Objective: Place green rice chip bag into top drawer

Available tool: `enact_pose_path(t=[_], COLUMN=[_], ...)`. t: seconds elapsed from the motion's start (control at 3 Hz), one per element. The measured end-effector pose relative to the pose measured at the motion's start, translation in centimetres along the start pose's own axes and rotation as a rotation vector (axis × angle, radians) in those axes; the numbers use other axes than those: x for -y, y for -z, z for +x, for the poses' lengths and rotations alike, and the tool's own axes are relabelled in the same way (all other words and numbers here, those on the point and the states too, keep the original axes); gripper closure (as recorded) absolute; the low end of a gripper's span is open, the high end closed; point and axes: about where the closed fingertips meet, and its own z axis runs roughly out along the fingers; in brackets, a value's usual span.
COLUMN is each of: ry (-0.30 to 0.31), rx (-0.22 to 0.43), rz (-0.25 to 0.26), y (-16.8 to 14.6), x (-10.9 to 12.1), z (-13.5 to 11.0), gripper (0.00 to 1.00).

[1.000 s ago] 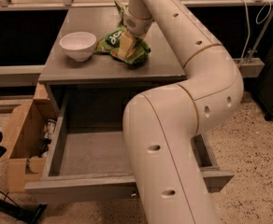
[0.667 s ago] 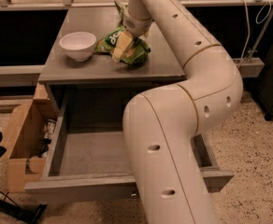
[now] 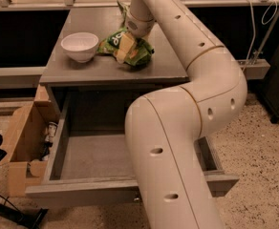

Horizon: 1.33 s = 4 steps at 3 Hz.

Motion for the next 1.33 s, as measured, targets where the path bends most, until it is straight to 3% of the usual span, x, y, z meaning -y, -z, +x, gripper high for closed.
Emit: enact_pose_path(t=[0.33,0.67,1.0,1.33], ry=[0.005,0.025,0.038,-0.012], rx=[0.01,0.045,0.122,0.188], rz=[0.002,0.03,0.052,0.052], y=[0.0,2.5,7.5,12.6], x=[0.0,-0.2,-0.6,-1.4], z=[-0.3,-1.2,-1.4,0.8], gripper=[0.4,0.63,0.87,1.0])
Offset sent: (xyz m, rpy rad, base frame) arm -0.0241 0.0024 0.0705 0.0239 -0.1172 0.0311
